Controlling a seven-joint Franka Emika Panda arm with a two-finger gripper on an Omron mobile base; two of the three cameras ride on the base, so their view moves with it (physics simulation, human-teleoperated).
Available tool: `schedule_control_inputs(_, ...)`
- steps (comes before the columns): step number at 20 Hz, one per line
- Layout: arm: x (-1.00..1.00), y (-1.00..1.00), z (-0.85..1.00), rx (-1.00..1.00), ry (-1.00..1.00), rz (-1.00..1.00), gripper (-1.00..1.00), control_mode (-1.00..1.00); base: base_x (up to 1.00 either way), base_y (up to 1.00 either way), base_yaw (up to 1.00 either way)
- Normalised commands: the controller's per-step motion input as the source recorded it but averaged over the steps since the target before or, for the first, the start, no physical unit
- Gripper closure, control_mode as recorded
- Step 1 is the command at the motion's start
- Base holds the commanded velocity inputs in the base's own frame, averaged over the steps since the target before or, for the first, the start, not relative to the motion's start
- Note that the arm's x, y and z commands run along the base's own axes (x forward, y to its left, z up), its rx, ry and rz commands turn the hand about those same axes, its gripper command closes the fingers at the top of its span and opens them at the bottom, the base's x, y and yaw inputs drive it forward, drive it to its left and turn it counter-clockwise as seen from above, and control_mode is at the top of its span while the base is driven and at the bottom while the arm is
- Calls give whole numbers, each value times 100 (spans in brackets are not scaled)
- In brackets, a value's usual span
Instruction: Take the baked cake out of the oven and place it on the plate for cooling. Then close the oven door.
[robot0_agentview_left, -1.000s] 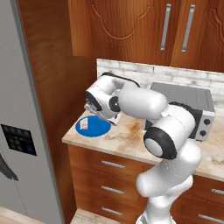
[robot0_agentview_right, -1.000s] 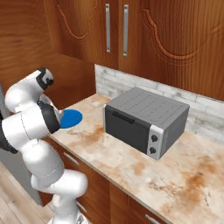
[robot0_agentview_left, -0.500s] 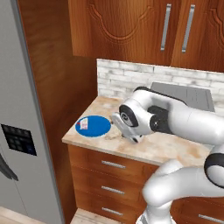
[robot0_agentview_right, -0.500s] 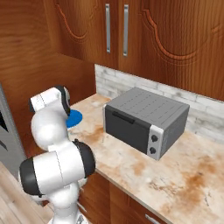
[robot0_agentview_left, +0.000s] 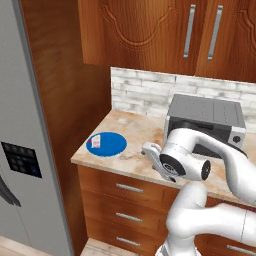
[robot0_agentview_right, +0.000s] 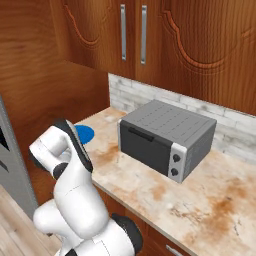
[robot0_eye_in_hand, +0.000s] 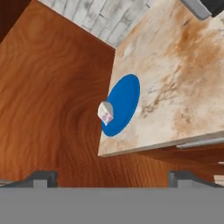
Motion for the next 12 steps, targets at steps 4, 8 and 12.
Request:
schedule_control_inputs(4, -31, 5, 35, -5, 1, -2, -100, -100, 0, 0, 0)
schedule_control_inputs(8, -13, 0, 13, -2, -3, -1, -100, -100, 0, 0, 0)
schedule_control_inputs(12, -14, 0, 11, 0, -3, 0, -100, -100, 0, 0, 0)
